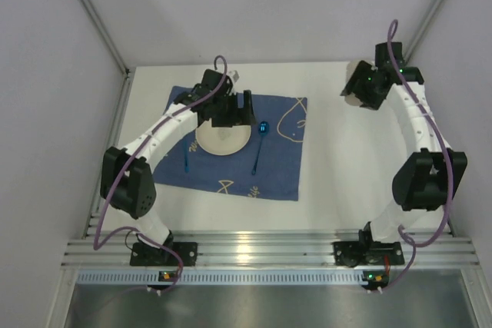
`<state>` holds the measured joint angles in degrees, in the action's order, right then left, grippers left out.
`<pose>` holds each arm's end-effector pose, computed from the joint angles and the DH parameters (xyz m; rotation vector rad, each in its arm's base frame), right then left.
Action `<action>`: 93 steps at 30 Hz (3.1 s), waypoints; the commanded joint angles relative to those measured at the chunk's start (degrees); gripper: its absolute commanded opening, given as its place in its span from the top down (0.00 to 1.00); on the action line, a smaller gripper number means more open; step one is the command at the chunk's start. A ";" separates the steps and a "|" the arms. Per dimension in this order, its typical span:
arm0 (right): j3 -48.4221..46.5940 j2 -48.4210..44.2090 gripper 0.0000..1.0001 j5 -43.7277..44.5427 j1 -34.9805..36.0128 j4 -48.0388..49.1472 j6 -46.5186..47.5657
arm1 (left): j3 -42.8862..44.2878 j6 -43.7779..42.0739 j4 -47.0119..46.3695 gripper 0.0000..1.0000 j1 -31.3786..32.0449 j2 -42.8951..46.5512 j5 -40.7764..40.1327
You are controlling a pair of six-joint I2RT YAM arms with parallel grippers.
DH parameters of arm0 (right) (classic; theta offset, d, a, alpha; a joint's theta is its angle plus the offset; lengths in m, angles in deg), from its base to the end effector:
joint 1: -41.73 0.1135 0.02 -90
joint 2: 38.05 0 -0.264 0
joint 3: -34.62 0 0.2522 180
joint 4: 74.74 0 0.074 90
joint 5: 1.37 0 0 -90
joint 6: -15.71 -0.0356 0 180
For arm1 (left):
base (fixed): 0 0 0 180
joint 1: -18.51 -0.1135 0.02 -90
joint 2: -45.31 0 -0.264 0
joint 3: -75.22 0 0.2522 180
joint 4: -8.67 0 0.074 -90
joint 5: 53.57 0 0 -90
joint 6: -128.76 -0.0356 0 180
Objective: Set the dinner table for one person
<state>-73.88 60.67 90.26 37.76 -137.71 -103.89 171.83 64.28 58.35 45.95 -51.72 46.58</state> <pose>0.3733 -0.0269 0.3296 0.7347 2.3948 0.1501 0.3294 -0.1781 0.2900 0.1238 2.5252 -0.6098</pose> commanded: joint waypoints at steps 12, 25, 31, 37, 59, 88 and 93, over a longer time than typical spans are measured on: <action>12.83 -14.78 1.00 -44.51 18.89 -6.32 3.94 | 1.88 9.10 -38.70 0.02 -15.21 1.15 44.94; 14.68 -16.10 1.00 -52.69 30.68 -0.71 -2.73 | -3.30 24.13 -57.18 0.02 -16.63 0.27 58.66; 12.22 -14.43 1.00 -54.27 33.23 -0.01 -3.35 | -7.43 29.24 -63.52 0.01 -14.79 1.84 60.42; 10.54 -13.55 1.00 -57.43 33.59 -0.18 -2.83 | -13.32 28.80 -62.99 0.01 -13.91 5.01 58.93; 10.45 -12.49 1.00 -58.05 34.64 -0.45 -2.30 | -16.75 49.62 -89.00 0.15 -9.51 1.94 63.67; 12.39 -14.61 1.00 -54.27 34.47 -6.16 2.71 | -15.09 25.81 -55.79 0.32 -16.27 5.54 68.07; 11.86 -13.55 1.00 -53.66 34.47 -5.98 2.88 | -15.35 26.25 -55.34 0.34 -19.09 6.59 68.95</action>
<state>-60.90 48.17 36.82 71.84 -143.88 -102.32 154.67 92.27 2.84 28.36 -48.16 113.79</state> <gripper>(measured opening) 0.659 0.663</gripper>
